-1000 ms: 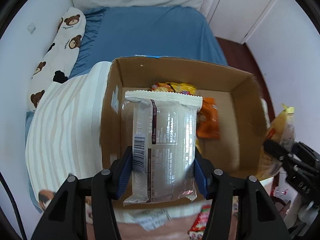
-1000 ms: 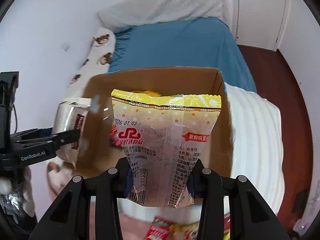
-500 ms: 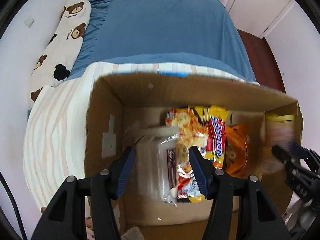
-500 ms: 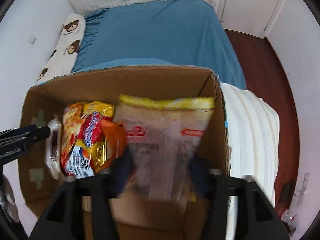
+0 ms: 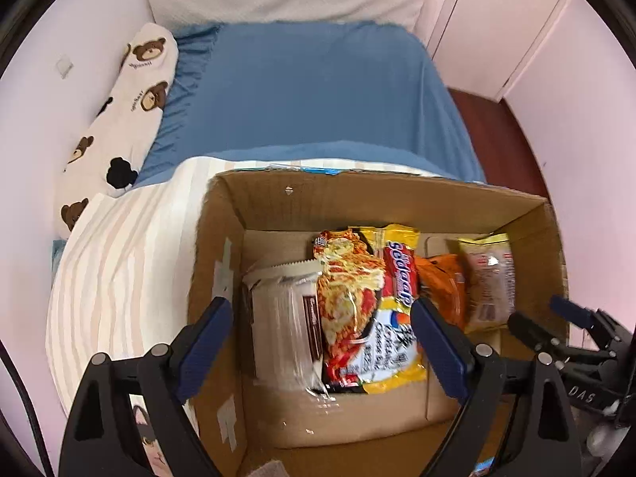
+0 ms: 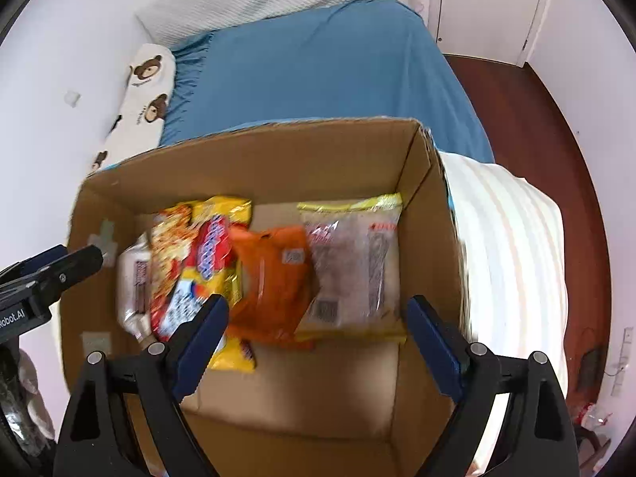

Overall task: Organize snacks
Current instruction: 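Grasp small white packet with left tool while right tool grasps orange Cuicuijiao bag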

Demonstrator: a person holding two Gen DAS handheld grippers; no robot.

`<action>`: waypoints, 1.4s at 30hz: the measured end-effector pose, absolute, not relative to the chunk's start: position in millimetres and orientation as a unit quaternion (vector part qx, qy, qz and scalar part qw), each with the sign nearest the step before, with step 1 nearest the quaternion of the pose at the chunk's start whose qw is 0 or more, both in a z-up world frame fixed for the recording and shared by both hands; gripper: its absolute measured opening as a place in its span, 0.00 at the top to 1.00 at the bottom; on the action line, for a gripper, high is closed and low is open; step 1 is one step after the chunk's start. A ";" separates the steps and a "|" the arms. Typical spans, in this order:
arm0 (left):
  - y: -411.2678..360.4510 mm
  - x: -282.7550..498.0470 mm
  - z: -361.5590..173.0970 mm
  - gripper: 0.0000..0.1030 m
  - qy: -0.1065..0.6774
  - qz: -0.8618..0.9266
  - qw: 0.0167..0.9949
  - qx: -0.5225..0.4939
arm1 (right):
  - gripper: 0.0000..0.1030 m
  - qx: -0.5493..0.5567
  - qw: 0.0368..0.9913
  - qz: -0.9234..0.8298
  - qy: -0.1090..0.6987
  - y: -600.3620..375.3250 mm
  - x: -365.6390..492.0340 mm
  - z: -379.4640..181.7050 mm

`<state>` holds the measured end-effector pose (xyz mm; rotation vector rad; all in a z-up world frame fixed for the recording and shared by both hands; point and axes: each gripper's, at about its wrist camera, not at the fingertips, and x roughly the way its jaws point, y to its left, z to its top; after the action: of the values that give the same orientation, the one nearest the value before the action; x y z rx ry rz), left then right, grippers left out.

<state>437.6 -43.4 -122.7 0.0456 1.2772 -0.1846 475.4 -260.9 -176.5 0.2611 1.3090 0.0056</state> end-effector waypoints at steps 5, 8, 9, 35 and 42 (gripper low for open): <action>-33.9 390.7 -90.9 0.11 0.559 -0.102 0.823 -0.009 | 0.10 0.112 0.809 0.006 0.577 -248.6 433.3 -146.4; -29.4 354.6 -75.8 0.11 0.538 -0.103 0.836 -0.006 | 0.10 0.111 0.823 0.010 0.556 -243.3 398.5 -124.8; -28.6 343.4 -72.5 0.11 0.535 -0.106 0.838 -0.003 | 0.10 0.113 0.827 0.012 0.551 -240.6 385.4 -118.9; -68.6 156.2 -248.8 0.11 0.544 -0.166 0.669 0.479 | 0.10 0.177 0.637 0.029 0.750 -170.7 94.7 -284.9; -88.4 171.7 -278.5 0.11 0.555 -0.182 0.626 0.517 | 0.25 0.124 0.625 0.021 0.770 -150.0 86.8 -315.4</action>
<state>171.7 -88.4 -278.5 1.1855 1.2728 -0.4179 86.8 -150.0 -315.4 0.2836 1.7680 0.0490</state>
